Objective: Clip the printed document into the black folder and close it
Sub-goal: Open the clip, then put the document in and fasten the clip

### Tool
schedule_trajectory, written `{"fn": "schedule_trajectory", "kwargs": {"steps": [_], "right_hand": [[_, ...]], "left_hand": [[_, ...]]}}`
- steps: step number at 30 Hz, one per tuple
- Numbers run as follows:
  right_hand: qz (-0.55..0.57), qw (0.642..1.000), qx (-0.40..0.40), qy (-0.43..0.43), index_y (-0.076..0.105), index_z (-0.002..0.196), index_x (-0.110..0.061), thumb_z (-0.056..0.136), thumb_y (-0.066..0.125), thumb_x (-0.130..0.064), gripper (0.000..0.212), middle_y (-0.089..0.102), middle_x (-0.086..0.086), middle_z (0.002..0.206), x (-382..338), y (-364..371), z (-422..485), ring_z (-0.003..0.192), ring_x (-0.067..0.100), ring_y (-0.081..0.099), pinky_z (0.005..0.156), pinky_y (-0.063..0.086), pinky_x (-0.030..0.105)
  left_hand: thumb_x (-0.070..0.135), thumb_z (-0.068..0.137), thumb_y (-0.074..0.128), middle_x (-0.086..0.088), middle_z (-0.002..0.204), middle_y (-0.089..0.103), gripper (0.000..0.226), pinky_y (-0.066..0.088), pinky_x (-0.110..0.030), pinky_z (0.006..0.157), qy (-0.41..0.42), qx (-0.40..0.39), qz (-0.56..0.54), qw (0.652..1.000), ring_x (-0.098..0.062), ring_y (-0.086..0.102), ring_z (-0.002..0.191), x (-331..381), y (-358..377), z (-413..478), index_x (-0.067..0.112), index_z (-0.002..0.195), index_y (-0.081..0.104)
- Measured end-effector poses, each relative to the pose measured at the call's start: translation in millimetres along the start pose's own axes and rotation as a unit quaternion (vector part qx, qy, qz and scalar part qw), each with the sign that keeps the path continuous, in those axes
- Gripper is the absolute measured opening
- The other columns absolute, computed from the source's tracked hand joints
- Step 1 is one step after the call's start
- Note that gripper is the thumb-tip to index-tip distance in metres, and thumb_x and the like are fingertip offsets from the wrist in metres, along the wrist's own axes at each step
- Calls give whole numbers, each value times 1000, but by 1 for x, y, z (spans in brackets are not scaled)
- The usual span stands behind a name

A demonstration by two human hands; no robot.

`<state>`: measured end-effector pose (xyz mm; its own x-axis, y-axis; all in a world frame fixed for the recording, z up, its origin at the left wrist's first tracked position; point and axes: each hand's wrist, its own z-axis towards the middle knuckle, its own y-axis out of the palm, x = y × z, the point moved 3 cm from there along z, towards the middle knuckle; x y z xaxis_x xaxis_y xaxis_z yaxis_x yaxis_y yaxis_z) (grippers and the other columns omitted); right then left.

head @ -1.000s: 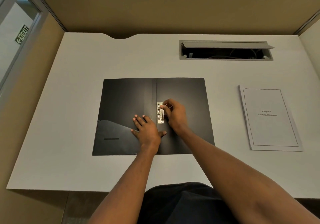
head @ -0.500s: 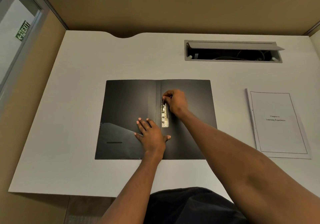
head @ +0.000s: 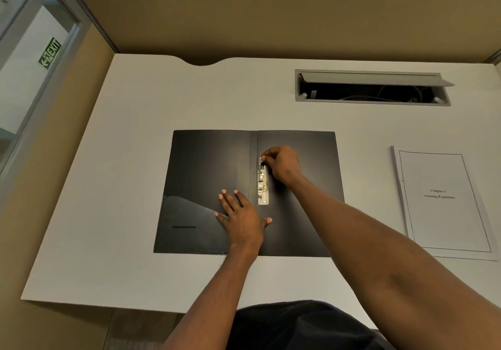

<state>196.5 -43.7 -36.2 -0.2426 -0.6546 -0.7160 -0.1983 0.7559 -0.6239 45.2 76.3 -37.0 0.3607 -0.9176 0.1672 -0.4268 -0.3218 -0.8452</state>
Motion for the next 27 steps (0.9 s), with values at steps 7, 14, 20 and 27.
{"fn": "schedule_trajectory", "kwargs": {"steps": [7,14,20,27], "right_hand": [[31,999,28,-7,73,118,-15,92,71,-29,29,74,3,99,8,-20,-13,81,11,67,89,57,35],[53,997,54,-2,70,118,-11,90,74,-35,37,68,0,94,38,-52,-40,88,14,66,86,58,35],[72,993,86,33,69,114,-17,87,74,-42,37,72,0,93,88,-96,-62,87,19,70,87,59,45],[68,982,162,71,70,111,-18,87,73,-45,37,69,-6,90,191,-203,-107,86,16,67,82,57,38]], "left_hand": [[73,85,57,-22,169,-9,117,11,-62,123,10,33,4,999,-41,-9,157,-4,1,-9,6,162,-2],[68,93,50,-16,171,6,100,13,-57,124,15,83,2,996,-35,3,159,5,1,-24,9,163,8],[39,92,70,-15,161,36,79,38,-54,117,46,186,-62,980,-36,39,147,46,-1,-47,13,156,31],[24,96,65,-12,157,42,67,40,-45,115,151,159,-139,966,-32,44,143,178,30,-86,13,155,35]]}}
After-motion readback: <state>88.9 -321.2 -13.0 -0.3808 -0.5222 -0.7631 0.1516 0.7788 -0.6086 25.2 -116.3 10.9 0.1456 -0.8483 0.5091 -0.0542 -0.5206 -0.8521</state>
